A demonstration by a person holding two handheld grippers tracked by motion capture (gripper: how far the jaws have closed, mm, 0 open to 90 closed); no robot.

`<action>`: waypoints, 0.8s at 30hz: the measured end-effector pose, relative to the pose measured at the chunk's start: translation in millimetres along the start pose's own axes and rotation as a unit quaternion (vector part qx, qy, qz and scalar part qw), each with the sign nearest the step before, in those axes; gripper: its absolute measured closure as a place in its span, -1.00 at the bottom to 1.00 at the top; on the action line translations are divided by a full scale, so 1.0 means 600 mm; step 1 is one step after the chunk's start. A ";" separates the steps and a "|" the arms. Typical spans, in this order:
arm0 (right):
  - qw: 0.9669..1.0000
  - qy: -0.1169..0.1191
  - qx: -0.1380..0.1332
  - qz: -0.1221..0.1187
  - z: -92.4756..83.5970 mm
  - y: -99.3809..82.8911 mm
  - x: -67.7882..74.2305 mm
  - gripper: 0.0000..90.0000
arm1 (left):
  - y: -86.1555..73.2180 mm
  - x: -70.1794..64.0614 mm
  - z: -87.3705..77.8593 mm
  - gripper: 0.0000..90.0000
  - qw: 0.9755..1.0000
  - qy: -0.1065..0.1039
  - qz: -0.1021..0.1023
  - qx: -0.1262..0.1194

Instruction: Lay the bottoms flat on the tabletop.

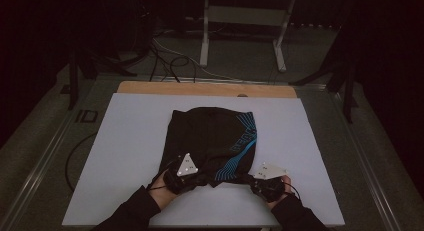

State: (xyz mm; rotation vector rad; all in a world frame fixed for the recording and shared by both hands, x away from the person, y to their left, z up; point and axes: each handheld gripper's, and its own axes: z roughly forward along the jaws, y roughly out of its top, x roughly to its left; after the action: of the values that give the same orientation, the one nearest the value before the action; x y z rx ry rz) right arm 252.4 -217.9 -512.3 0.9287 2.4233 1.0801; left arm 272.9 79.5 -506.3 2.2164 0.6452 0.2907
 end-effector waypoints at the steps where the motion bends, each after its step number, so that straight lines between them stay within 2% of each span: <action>1: 1.000 0.001 -0.004 0.009 -0.002 0.001 -0.004 0.96 | 0.004 0.001 -0.002 0.97 1.000 -0.001 0.000 -0.001; 3: 1.000 -0.004 -0.017 0.018 -0.011 0.006 -0.014 0.96 | 0.013 -0.001 -0.008 1.00 1.000 -0.003 0.004 -0.011; 4: 0.999 -0.007 -0.029 0.033 -0.018 0.009 -0.018 0.96 | 0.018 -0.002 -0.012 1.00 1.000 -0.003 0.007 -0.014; 5: 0.999 -0.006 -0.039 0.031 -0.025 0.013 -0.023 0.97 | 0.024 -0.003 -0.015 1.00 1.000 -0.010 0.010 -0.016; 9: 0.996 -0.029 -0.076 0.029 -0.057 0.027 -0.037 0.97 | 0.044 -0.008 -0.028 1.00 0.999 -0.026 0.022 -0.032; 11: 0.995 -0.028 -0.089 0.035 -0.073 0.035 -0.044 0.97 | 0.054 -0.012 -0.037 1.00 0.998 -0.033 0.026 -0.040; 13: 0.993 -0.036 -0.107 0.029 -0.093 0.045 -0.045 0.97 | 0.062 -0.017 -0.044 1.00 0.998 -0.039 0.032 -0.046; 17: 0.991 -0.034 -0.132 0.016 -0.129 0.068 -0.042 0.97 | 0.063 -0.035 -0.043 1.00 0.996 -0.063 0.045 -0.052; 18: 0.991 -0.034 -0.130 0.016 -0.134 0.070 -0.042 0.97 | 0.060 -0.042 -0.041 1.00 0.995 -0.056 0.054 -0.058; 19: 0.991 -0.032 -0.127 0.018 -0.137 0.069 -0.041 0.96 | 0.058 -0.048 -0.040 0.96 0.995 -0.053 0.055 -0.062; 20: 0.992 -0.028 -0.125 0.024 -0.137 0.065 -0.040 0.95 | 0.057 -0.052 -0.037 0.70 0.995 -0.059 0.054 -0.062; 22: 0.993 -0.022 -0.111 0.031 -0.132 0.052 -0.037 0.89 | 0.054 -0.058 -0.031 0.47 0.994 -0.073 0.050 -0.056; 23: 0.994 -0.014 -0.106 0.036 -0.128 0.043 -0.035 0.65 | 0.053 -0.058 -0.026 0.34 0.994 -0.088 0.046 -0.046; 24: 0.994 -0.007 -0.103 0.043 -0.123 0.034 -0.034 0.41 | 0.051 -0.062 -0.022 0.29 0.994 -0.090 0.049 -0.041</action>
State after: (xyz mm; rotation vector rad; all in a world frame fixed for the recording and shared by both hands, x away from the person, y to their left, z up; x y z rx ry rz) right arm 237.4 -261.0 -447.7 0.9746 2.2270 1.3198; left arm 247.2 51.0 -474.4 2.1690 0.4213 0.1595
